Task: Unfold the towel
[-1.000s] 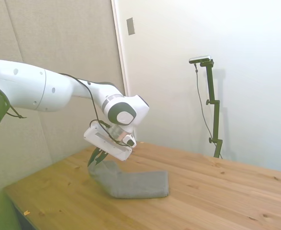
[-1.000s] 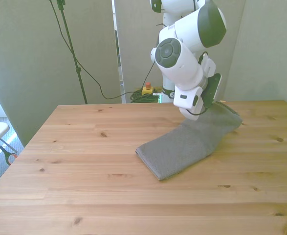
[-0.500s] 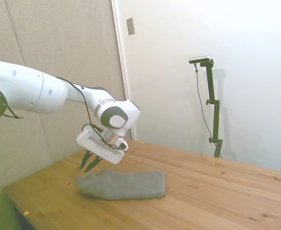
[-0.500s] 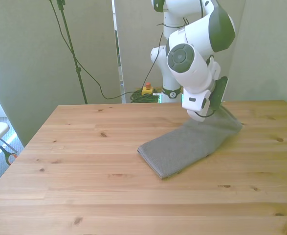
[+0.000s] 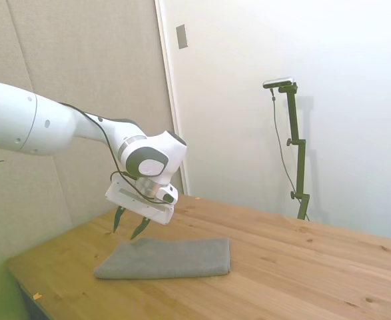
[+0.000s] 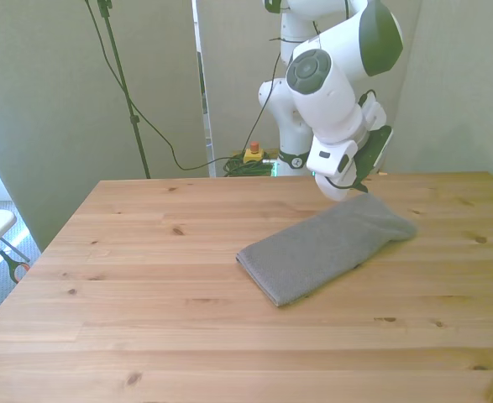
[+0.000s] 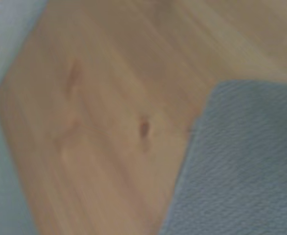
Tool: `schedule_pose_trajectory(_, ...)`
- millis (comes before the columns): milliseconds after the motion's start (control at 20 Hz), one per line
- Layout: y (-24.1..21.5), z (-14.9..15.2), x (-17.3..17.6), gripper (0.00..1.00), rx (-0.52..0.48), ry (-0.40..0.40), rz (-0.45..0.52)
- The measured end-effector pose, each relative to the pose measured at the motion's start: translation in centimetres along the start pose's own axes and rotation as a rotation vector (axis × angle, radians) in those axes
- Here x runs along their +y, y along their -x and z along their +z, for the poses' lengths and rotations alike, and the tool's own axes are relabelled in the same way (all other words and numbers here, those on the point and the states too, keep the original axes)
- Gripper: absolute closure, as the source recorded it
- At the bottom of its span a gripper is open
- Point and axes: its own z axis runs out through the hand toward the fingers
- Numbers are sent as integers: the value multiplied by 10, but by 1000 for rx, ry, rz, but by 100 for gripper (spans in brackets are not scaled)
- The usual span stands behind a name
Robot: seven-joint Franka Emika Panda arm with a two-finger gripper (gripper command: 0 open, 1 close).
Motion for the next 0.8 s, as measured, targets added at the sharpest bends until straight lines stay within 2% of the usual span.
schedule_pose_trajectory(150, 0, -10, 12, 0, 116, 6, 89)
schedule_pose_trajectory(500, 49, -51, 27, 0, 379, -13, 308)
schedule_pose_trajectory(800, 69, -48, 29, 0, 560, 43, 522)
